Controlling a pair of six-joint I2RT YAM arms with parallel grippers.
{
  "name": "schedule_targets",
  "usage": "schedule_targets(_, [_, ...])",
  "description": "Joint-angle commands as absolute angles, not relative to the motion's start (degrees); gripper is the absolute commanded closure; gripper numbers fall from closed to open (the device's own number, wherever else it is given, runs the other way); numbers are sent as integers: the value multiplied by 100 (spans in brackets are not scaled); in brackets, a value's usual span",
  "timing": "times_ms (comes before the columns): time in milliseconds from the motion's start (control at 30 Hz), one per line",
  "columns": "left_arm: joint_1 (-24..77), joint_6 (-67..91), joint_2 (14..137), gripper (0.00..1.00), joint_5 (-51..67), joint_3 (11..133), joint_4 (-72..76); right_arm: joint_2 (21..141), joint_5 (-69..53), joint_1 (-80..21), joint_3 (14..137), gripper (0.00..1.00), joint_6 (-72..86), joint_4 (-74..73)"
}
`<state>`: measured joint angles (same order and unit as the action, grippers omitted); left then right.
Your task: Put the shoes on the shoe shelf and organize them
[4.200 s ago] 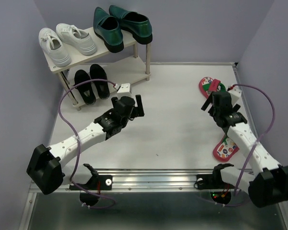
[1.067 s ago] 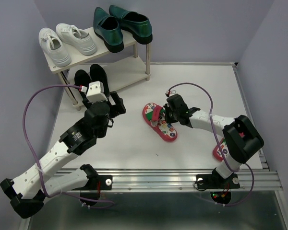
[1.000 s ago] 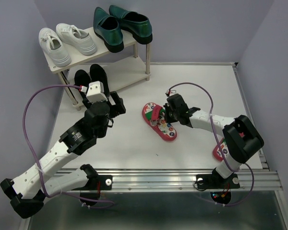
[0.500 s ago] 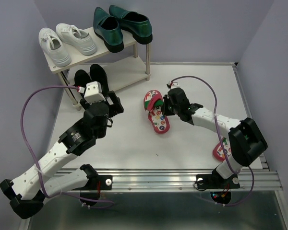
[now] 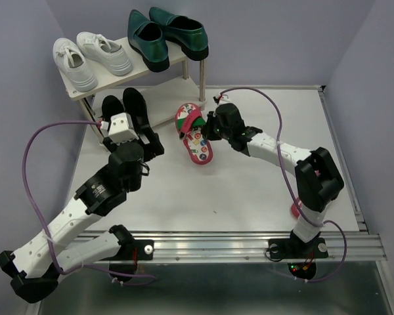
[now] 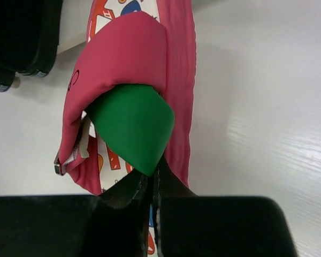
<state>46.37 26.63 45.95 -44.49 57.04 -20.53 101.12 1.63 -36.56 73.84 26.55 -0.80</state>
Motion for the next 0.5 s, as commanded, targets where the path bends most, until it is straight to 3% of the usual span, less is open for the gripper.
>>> schedule_targets(0, [4597,2637,4430,8,-4711,5950,-2013,10299,-202,-3788,8094,99,2856,817])
schedule_targets(467, [4588,2689,4245,9,-4641,5889,-1995,12504,-220,-3788,10774,99,3260,1046])
